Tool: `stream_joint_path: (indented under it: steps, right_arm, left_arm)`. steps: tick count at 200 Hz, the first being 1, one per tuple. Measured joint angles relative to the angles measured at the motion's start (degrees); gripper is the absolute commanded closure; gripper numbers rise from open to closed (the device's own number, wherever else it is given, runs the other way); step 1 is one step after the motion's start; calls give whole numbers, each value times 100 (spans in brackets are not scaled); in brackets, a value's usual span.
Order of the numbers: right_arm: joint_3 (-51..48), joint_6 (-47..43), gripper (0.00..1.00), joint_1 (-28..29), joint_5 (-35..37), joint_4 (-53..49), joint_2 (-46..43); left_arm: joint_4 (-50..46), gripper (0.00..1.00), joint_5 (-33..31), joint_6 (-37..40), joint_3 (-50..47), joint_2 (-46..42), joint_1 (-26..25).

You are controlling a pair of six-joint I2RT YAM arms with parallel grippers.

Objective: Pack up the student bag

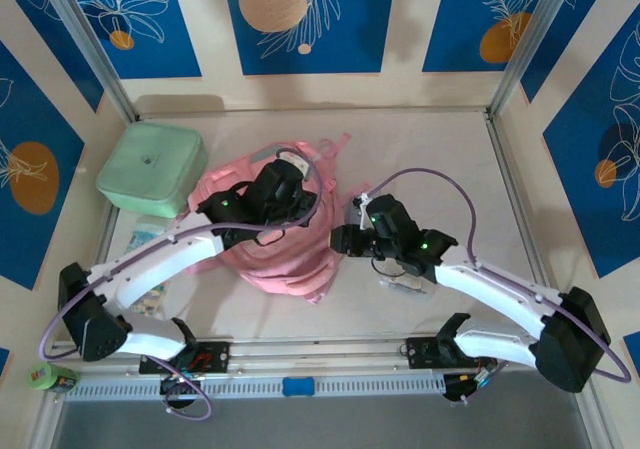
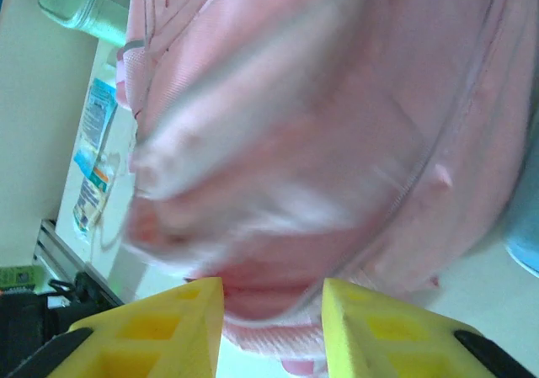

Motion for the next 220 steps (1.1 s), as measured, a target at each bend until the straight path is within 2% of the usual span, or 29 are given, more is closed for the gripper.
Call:
stream_joint_path:
  steps: [14, 40, 100, 137, 165, 190, 220]
  right_arm:
    - [22, -46, 61, 0, 20, -315, -79]
    - [81, -79, 60, 46, -9, -739, 92]
    - [638, 195, 60, 973, -59, -890, 1126]
    - [979, 415, 61, 1421, 0, -754, 1786]
    - [1001, 540, 61, 1628, 76, -706, 2087]
    - [1003, 667, 61, 1770, 81, -623, 2234]
    - [1036, 789, 61, 1821, 81, -570, 2389]
  left_arm:
    - [107, 57, 149, -103, -308, -417, 22]
    - [120, 50, 214, -317, -1080, -1403, 247]
    - [-319, 37, 452, -890, -2555, -2500, 2022]
    - [-415, 36, 846, -949, -3115, -2470, 3298]
    - [-199, 39, 1292, -964, -3427, -2127, 4199]
    - [175, 41, 1624, -1014, -3705, -1781, 4789]
    - [649, 43, 1993, -1005, -3829, -1307, 5222]
